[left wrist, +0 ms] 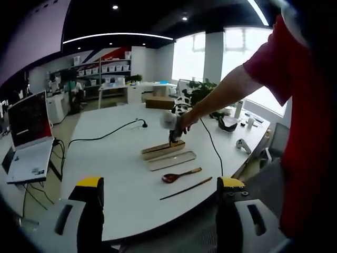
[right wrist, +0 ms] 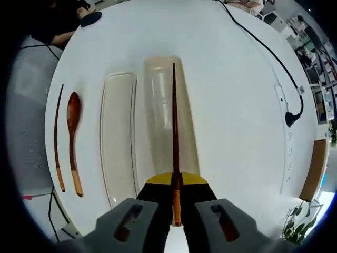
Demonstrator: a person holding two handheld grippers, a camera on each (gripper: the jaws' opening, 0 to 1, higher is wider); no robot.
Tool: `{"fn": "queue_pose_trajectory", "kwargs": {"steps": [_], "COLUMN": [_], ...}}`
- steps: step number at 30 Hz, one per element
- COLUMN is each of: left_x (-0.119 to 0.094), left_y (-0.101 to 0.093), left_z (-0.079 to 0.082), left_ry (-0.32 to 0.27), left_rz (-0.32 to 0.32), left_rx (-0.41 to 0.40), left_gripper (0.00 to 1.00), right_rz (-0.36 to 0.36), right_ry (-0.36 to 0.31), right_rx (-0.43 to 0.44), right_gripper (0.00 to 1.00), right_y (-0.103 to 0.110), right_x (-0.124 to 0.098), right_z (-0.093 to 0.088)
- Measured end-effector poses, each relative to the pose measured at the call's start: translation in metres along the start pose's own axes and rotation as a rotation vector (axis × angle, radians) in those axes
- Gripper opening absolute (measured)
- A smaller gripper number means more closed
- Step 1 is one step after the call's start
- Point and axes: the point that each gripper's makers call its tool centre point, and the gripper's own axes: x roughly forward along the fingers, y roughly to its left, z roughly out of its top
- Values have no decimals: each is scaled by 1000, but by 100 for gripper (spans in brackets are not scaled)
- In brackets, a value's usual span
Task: Arrange the utensils inside the cutlery case until each visible utensil rests in its matching compartment.
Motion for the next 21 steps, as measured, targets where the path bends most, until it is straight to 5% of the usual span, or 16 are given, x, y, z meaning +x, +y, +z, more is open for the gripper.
{"fn": "queue_pose_trajectory", "kwargs": {"steps": [21], "left_x": [-3], "left_y": [-4], "left_z": [3], "left_ry": [-15], "left_rz": [-12], "left_rx": [21], "left_gripper": [90], "right_rz": [-33], "right_ry": [-16], "right_rx": [44], "right_gripper": [4], "right_y": [2], "right_x": [-16], "right_z": [0]}}
